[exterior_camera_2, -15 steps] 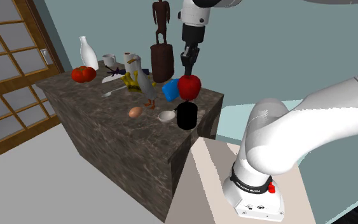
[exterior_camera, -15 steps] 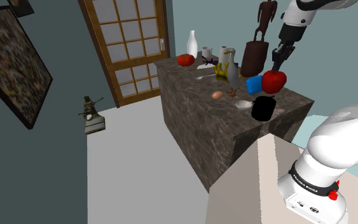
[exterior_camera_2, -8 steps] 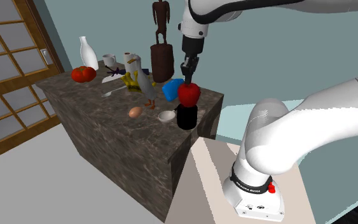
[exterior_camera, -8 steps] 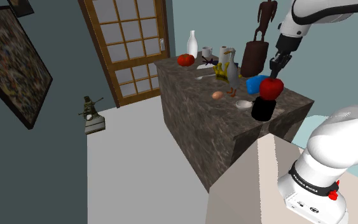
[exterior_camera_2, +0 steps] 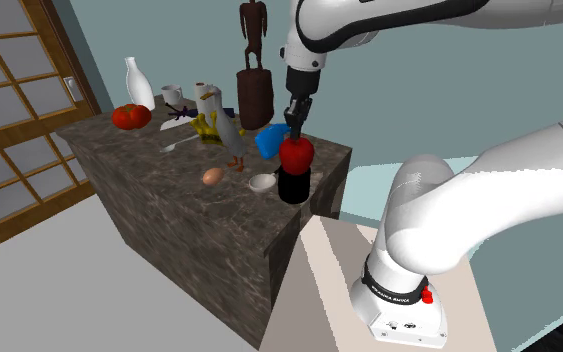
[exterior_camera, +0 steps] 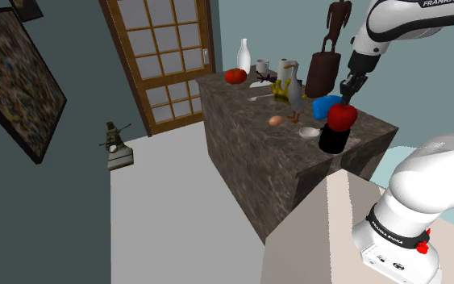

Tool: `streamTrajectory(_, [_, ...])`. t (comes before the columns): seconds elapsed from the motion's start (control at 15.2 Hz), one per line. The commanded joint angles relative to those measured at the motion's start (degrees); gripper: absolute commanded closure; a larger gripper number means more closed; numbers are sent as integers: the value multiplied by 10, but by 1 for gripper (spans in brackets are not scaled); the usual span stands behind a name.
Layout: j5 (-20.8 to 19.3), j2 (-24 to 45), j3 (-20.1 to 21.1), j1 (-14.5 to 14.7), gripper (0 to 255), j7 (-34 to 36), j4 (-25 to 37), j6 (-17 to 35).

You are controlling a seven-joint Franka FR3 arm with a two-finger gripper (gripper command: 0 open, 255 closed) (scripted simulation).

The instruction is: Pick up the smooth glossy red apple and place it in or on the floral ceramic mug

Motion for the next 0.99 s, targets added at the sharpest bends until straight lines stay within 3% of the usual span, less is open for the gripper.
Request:
streamTrajectory(0.0, [0, 0, 0, 0, 255, 0, -1, 0])
streamTrajectory(0.07, [0, 0, 0, 0, 255, 0, -1, 0])
streamTrajectory(0.13, [0, 1, 0, 0, 0, 0, -1, 0])
streamTrajectory(0.46, [0, 0, 0, 0, 0, 0, -1, 0])
streamTrajectory(0.73, [12, -3, 14, 4, 0, -2, 69, -73])
streamTrajectory(0.92, [12, -3, 14, 4, 0, -2, 69, -73])
